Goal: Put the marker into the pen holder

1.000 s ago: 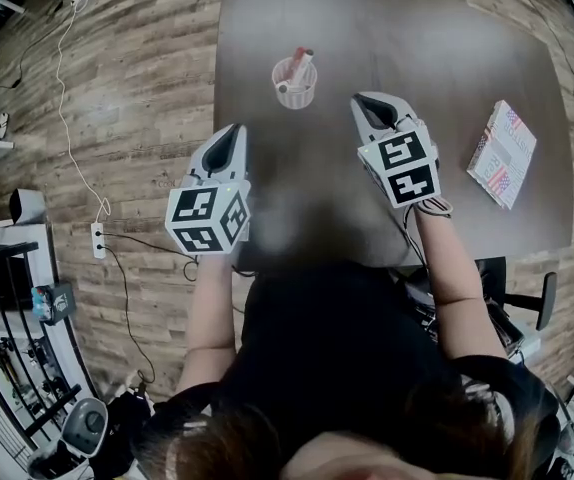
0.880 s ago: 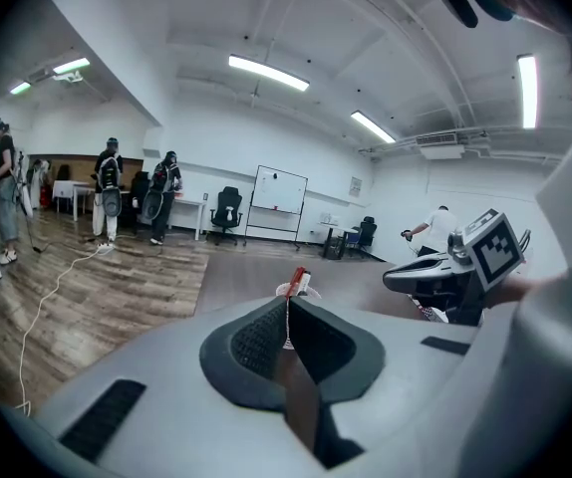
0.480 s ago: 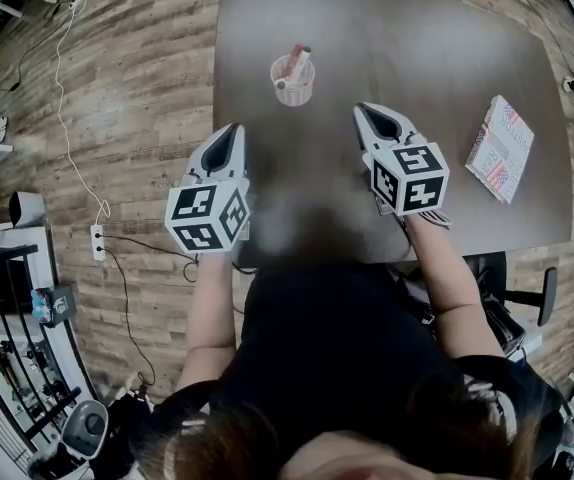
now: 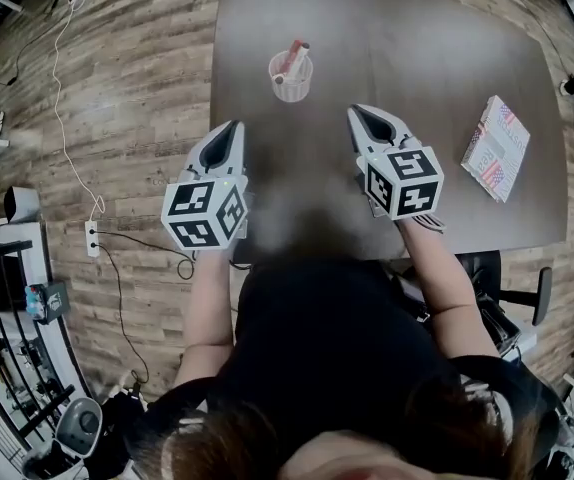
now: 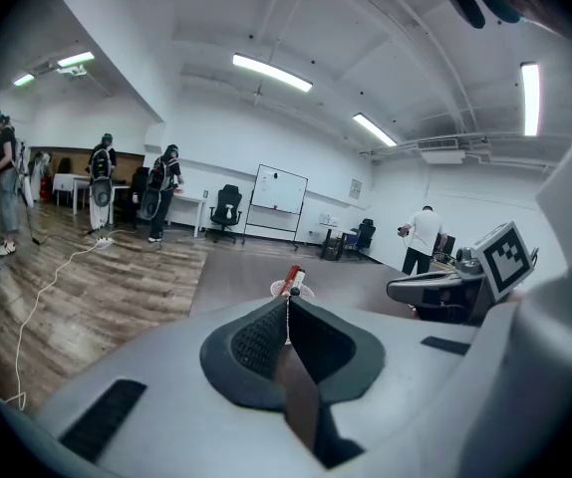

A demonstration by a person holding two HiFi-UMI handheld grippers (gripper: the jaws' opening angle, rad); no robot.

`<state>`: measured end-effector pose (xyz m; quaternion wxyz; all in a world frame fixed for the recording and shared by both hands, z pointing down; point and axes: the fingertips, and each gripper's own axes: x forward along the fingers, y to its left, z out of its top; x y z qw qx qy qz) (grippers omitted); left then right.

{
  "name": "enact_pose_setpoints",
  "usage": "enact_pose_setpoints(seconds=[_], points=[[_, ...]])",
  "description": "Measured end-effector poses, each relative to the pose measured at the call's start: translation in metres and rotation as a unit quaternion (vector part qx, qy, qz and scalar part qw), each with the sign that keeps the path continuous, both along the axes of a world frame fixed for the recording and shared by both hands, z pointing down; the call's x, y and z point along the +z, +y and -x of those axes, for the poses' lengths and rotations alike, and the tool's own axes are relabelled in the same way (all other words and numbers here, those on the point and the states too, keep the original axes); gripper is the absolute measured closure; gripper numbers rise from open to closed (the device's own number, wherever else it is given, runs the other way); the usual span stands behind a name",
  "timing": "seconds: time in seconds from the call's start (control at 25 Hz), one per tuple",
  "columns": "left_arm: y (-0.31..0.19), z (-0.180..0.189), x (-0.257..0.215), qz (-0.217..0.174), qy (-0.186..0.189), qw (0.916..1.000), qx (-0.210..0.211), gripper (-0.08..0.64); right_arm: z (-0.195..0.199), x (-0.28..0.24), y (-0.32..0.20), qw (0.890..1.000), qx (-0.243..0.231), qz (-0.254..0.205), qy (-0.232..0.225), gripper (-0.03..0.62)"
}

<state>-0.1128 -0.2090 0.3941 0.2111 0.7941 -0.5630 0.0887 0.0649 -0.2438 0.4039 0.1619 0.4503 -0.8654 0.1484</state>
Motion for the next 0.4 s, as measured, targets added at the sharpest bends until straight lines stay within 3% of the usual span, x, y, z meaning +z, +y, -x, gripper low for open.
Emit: enact_pose_setpoints(seconds=[0.4], points=[[0.0046, 0.0002, -0.0015, 0.001, -0.002, 1.0, -0.004, 0.532, 0.0016, 0.0035, 0.0039, 1.0, -0.001, -0.003, -0.008, 0.574]])
